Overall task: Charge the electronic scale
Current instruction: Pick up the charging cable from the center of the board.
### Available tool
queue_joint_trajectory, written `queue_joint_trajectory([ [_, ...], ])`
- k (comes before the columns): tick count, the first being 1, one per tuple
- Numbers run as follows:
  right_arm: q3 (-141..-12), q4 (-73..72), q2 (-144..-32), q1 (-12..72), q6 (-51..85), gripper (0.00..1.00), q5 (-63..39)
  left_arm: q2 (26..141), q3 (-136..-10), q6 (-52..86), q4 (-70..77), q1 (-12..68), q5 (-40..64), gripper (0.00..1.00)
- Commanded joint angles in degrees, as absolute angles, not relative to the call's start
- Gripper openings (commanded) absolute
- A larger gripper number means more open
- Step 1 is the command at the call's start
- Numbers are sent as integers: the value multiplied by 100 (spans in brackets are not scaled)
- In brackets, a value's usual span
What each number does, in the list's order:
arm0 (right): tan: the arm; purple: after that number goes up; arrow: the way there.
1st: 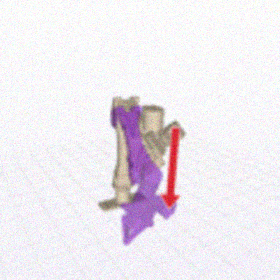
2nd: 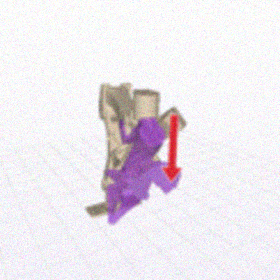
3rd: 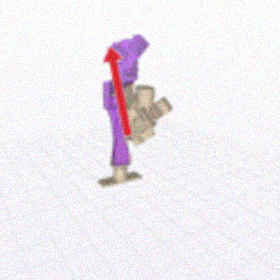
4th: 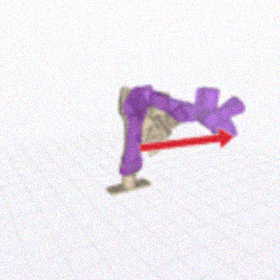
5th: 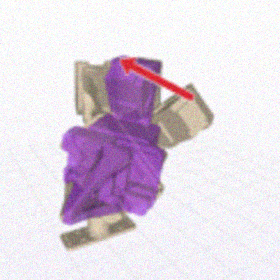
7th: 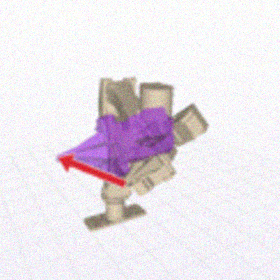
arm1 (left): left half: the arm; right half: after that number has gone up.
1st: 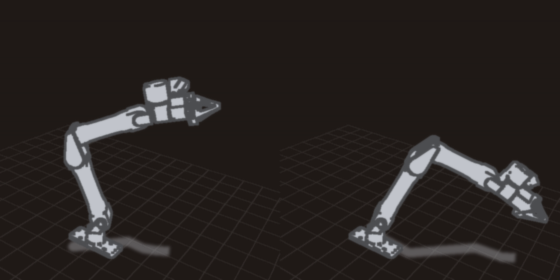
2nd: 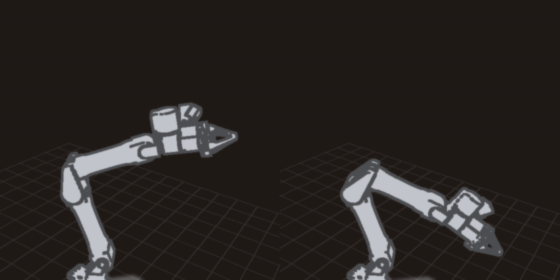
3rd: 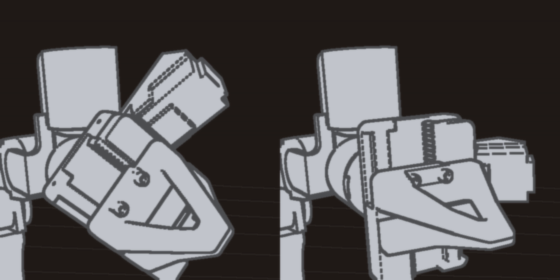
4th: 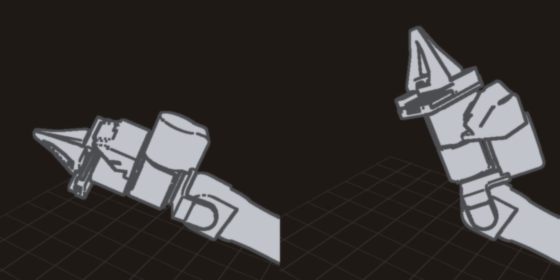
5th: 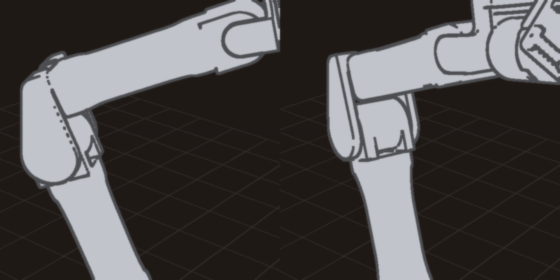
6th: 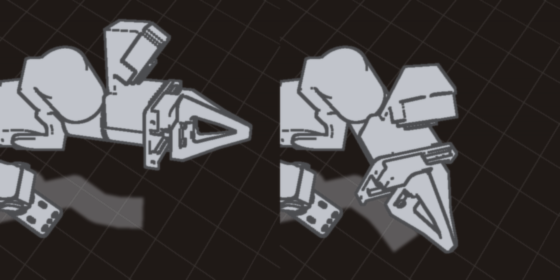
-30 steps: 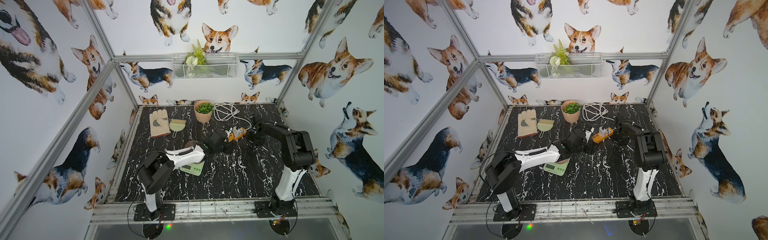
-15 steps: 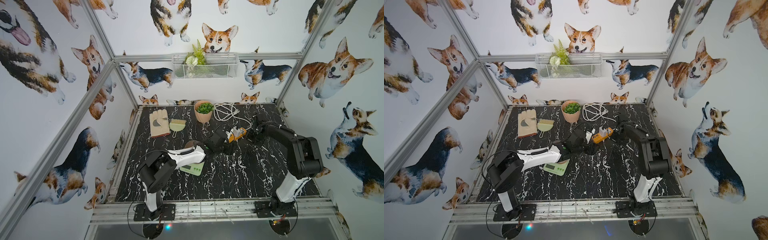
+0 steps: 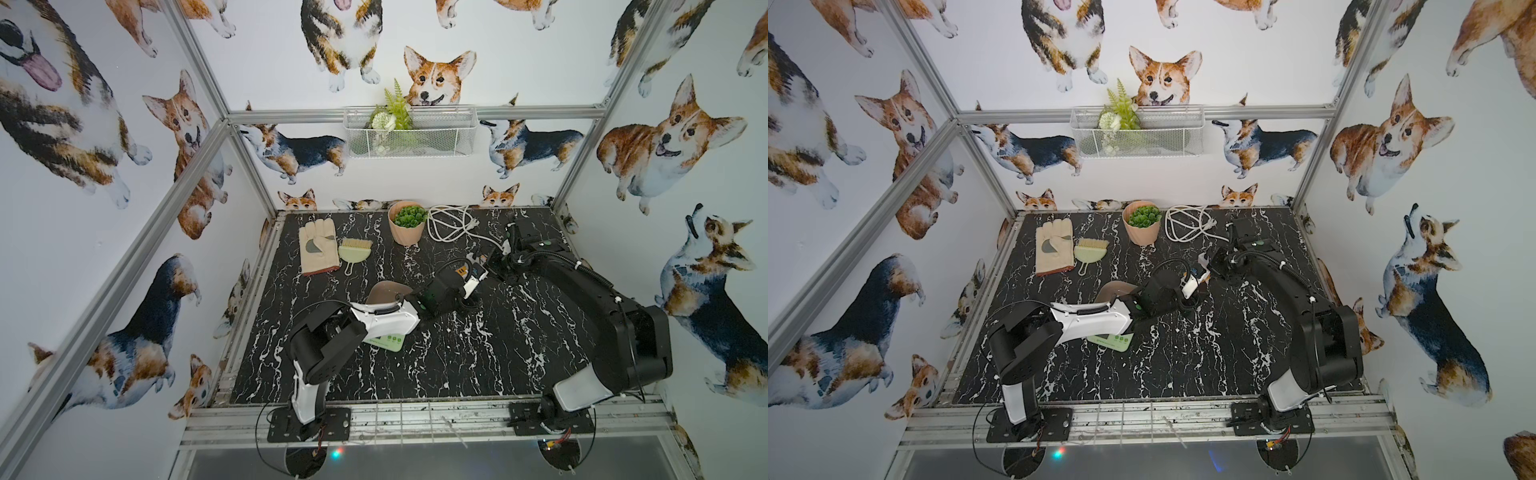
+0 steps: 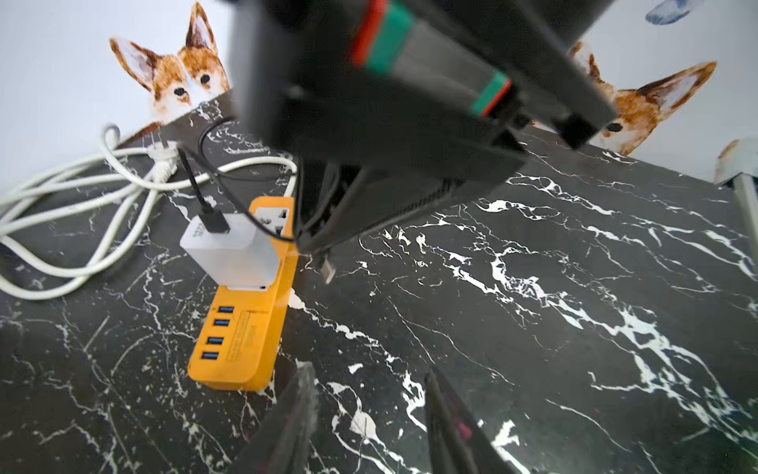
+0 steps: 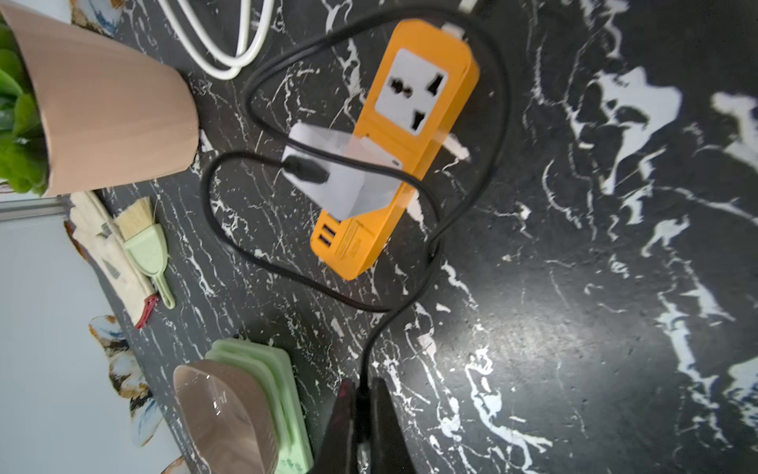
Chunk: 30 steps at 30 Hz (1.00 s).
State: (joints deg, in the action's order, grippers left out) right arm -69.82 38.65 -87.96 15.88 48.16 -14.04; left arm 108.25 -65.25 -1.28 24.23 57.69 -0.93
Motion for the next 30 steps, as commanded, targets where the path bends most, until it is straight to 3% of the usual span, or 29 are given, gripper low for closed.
queue_joint_trajectory([
  [1, -6999, 3934, -8669, 1698, 5158, 0, -1614, 10926, -6543, -759, 3134, 5774, -895, 39],
  [6, -6952, 3911, -8587, 1777, 5237, 0, -1648, 10985, -6579, -974, 3251, 5779, -1010, 32],
  [22, -6890, 3820, -8648, 1854, 5318, 0, -1702, 11247, -6857, -1073, 3212, 5886, -923, 30],
  [30, -6907, 3825, -8622, 1855, 5327, 0, -1729, 11355, -6900, -1091, 3215, 5888, -1002, 22],
])
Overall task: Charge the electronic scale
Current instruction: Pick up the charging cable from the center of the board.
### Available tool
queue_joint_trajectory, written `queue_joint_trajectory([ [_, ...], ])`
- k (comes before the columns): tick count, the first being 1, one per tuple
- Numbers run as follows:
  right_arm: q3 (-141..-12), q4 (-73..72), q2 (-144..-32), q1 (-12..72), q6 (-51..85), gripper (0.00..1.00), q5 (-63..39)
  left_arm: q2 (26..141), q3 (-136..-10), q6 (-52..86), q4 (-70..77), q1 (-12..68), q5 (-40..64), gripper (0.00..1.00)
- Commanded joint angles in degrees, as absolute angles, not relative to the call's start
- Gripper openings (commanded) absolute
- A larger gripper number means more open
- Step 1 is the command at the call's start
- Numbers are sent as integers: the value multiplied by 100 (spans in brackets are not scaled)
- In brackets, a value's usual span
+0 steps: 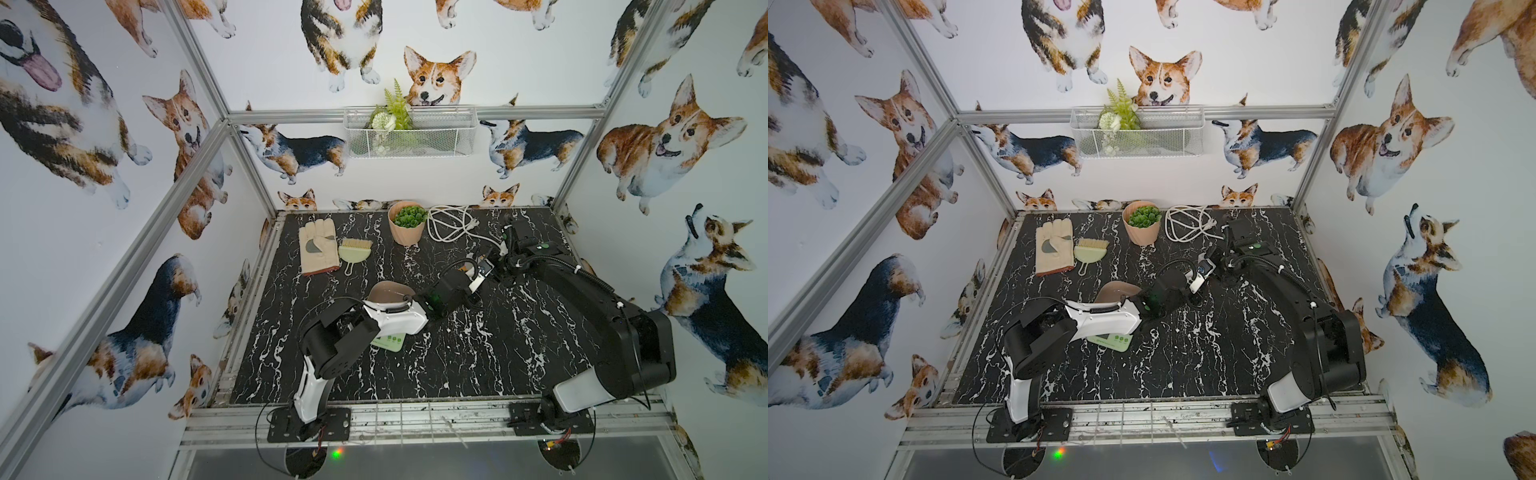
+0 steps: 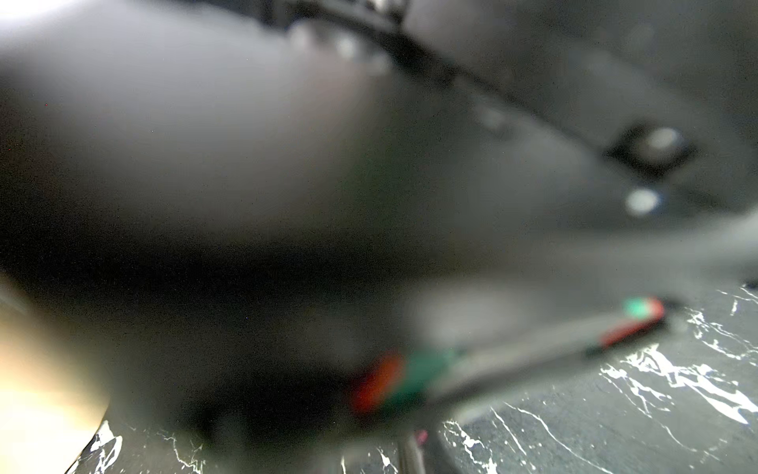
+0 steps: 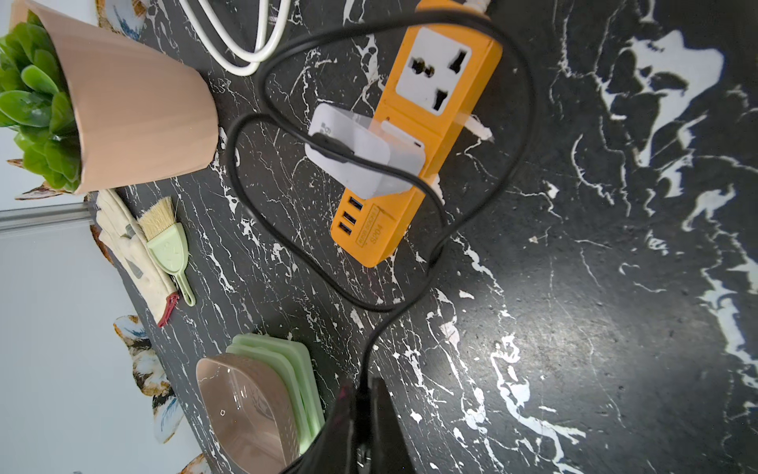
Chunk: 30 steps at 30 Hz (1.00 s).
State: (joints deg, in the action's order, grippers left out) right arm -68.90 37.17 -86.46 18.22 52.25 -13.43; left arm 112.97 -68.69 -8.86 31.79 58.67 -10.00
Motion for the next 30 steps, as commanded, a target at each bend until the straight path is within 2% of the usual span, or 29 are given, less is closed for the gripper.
queue_joint_trajectory([
  [1, -6911, 3825, -8613, 1854, 5332, 0, -1728, 11348, -6863, -1098, 3246, 5889, -1009, 21],
  [4, -6922, 3833, -8597, 1854, 5340, 0, -1730, 11338, -6766, -1084, 3367, 5886, -1027, 21],
  [6, -6927, 3826, -8578, 1855, 5355, 0, -1732, 11346, -6748, -1077, 3393, 5888, -1037, 11],
  [7, -6936, 3828, -8575, 1854, 5363, 0, -1734, 11349, -6735, -1064, 3407, 5884, -1044, 10],
  [17, -6910, 3758, -8519, 1854, 5423, 0, -1799, 11374, -6649, -994, 3581, 5884, -1070, 7],
  [18, -6902, 3729, -8517, 1854, 5431, 2, -1804, 11356, -6640, -984, 3595, 5889, -1072, 7],
  [24, -6839, 3604, -8450, 1841, 5411, 35, -1750, 11162, -6438, -781, 3759, 5885, -1042, 6],
  [30, -6709, 3335, -8284, 1618, 5103, 46, -1984, 10879, -6152, -407, 3845, 5819, -835, 5],
])
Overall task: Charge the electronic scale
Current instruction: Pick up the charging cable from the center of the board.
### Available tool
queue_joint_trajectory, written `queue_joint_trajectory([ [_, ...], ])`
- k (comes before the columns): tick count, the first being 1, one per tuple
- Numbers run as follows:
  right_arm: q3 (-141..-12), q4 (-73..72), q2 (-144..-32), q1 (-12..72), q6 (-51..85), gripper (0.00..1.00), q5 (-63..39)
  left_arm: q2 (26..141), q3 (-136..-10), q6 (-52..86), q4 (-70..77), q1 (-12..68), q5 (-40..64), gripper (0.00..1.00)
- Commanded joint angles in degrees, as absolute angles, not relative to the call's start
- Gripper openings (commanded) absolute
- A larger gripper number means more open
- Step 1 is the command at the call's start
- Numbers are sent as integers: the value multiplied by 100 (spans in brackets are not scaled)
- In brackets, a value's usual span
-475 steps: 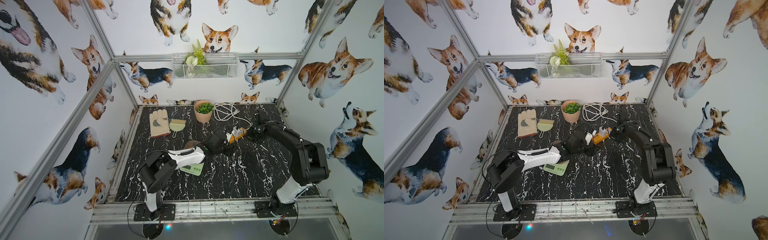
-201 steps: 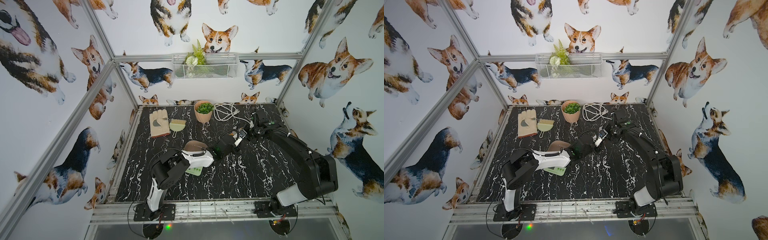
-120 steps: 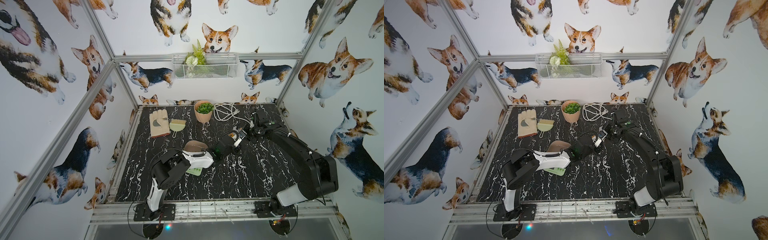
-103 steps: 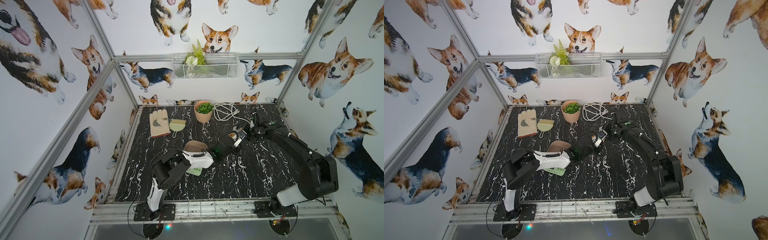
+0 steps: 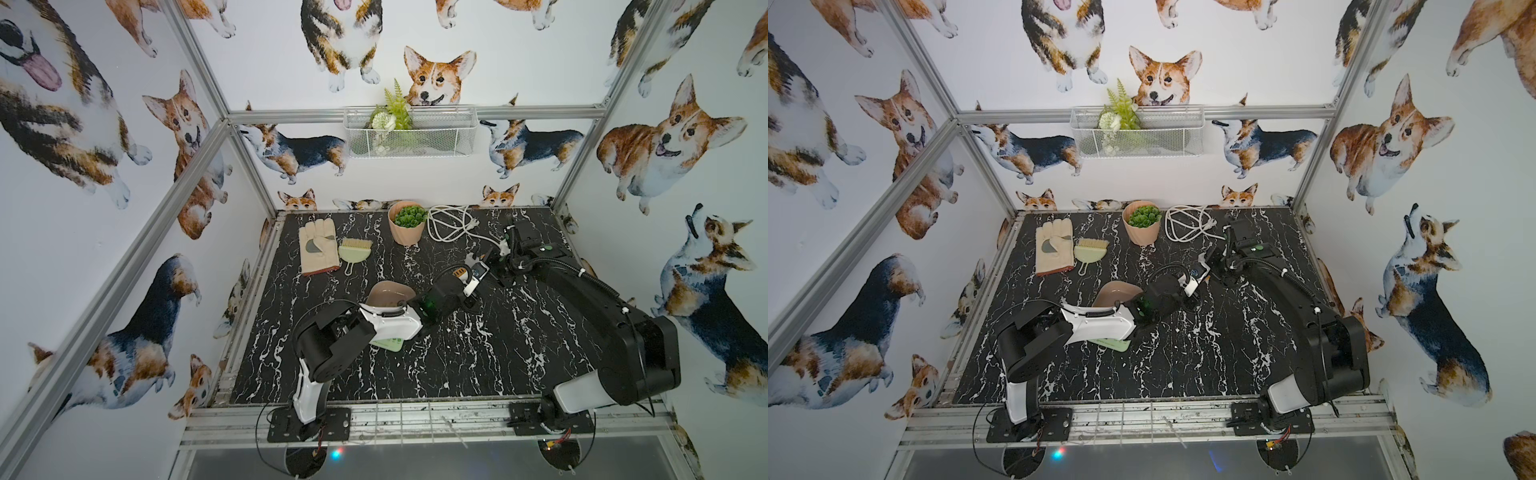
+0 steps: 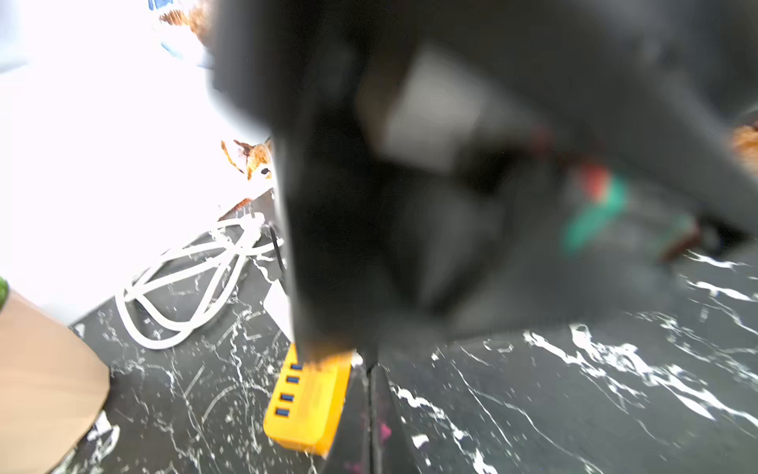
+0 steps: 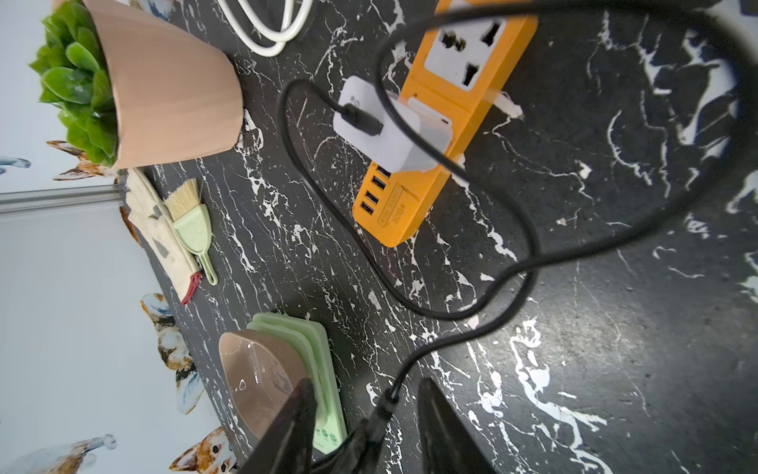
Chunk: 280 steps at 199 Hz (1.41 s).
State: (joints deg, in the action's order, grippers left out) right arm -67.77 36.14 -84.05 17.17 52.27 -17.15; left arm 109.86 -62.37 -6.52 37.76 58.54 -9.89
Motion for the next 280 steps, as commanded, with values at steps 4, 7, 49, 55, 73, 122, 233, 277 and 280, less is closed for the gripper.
queue_joint_trajectory([
  [4, -6590, 3102, -8130, 1485, 4988, 47, -2103, 10793, -6069, -263, 3858, 5779, -712, 5],
  [7, -6544, 3011, -8077, 1440, 4937, 48, -2150, 10760, -6039, -217, 3865, 5766, -671, 5],
  [49, -5661, 1008, -7445, 640, 3611, 50, -3860, 10355, -5828, 757, 3616, 5366, 528, 4],
  [55, -5595, 788, -7427, 569, 3317, 49, -4193, 10284, -5814, 1023, 3543, 5237, 836, 4],
  [73, -5509, 502, -7453, 509, 2340, 48, -5140, 10084, -5692, 1798, 3545, 4791, 1744, 3],
  [122, -5019, -1776, -7732, 516, 1682, 44, -6971, 9556, -5727, 2273, 2711, 4070, 3386, 3],
  [233, -5847, 430, -8294, 1225, -965, 36, -7677, 8965, -6437, 1784, 969, 3471, 5038, 3],
  [277, -5811, 334, -8289, 1327, -1082, 31, -7641, 8953, -6512, 1802, 939, 3472, 5137, 3],
  [280, -5810, 334, -8289, 1335, -1086, 31, -7638, 8956, -6520, 1811, 935, 3472, 5145, 3],
])
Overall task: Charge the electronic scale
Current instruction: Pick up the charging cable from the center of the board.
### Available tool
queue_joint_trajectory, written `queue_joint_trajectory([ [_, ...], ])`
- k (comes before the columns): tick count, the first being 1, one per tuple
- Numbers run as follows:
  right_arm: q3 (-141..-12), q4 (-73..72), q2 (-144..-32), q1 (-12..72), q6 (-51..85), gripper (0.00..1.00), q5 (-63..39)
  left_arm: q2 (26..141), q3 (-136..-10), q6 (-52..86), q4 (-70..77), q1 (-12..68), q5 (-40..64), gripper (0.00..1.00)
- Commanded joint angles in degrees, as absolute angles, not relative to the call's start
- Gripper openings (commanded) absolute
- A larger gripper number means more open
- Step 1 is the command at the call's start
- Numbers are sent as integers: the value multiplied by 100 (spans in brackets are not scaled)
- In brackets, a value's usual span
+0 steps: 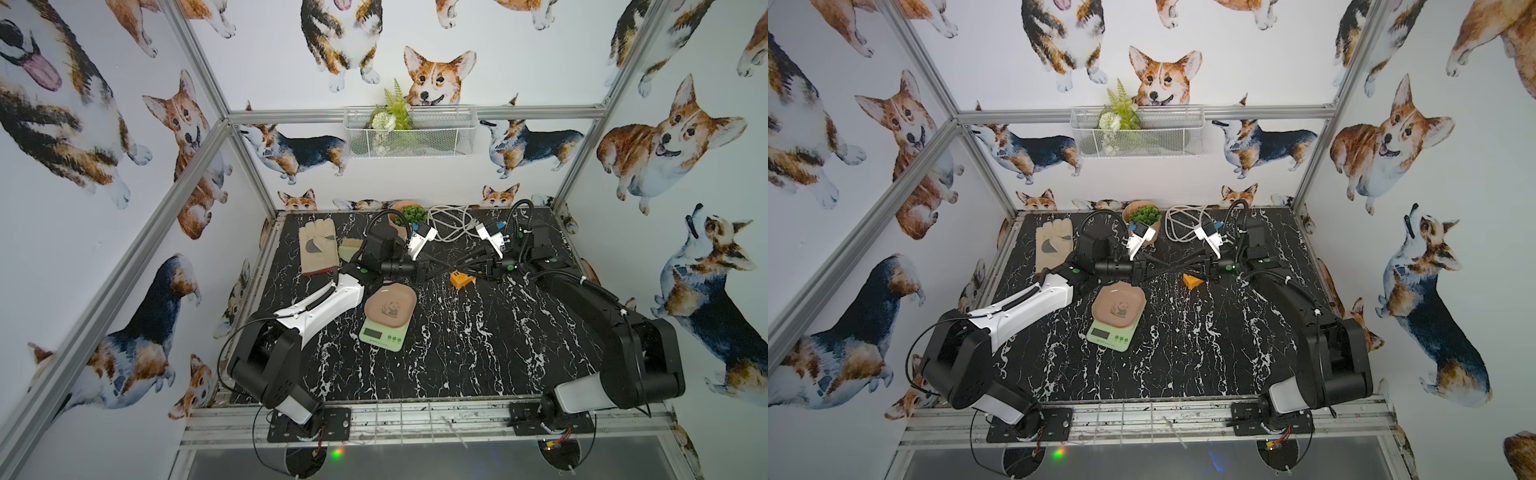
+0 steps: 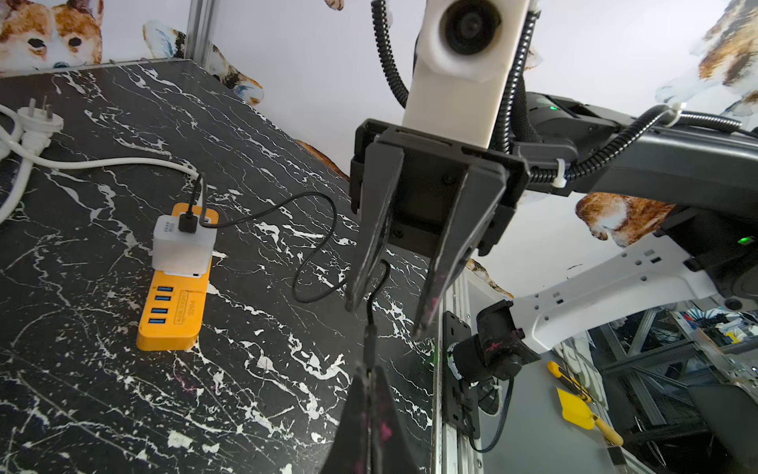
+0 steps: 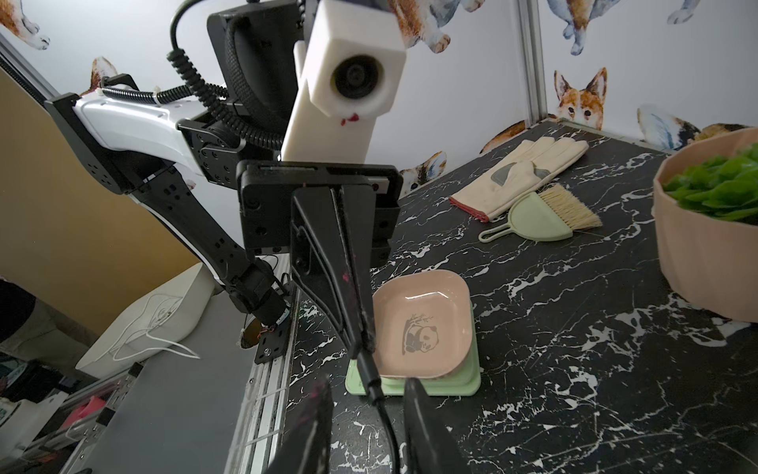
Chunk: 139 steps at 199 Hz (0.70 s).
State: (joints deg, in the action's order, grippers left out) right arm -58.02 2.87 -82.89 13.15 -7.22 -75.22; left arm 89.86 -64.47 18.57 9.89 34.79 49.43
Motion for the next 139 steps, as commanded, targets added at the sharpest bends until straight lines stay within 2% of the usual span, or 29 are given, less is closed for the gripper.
queue_joint_trajectory([
  [1, -5810, 334, -8289, 1335, -1088, 31, -7638, 8960, -6521, 1815, 933, 3472, 5144, 3],
  [139, -5850, 378, -8376, 1513, -1117, 12, -7664, 9095, -6578, 2083, 1297, 3472, 5265, 3],
])
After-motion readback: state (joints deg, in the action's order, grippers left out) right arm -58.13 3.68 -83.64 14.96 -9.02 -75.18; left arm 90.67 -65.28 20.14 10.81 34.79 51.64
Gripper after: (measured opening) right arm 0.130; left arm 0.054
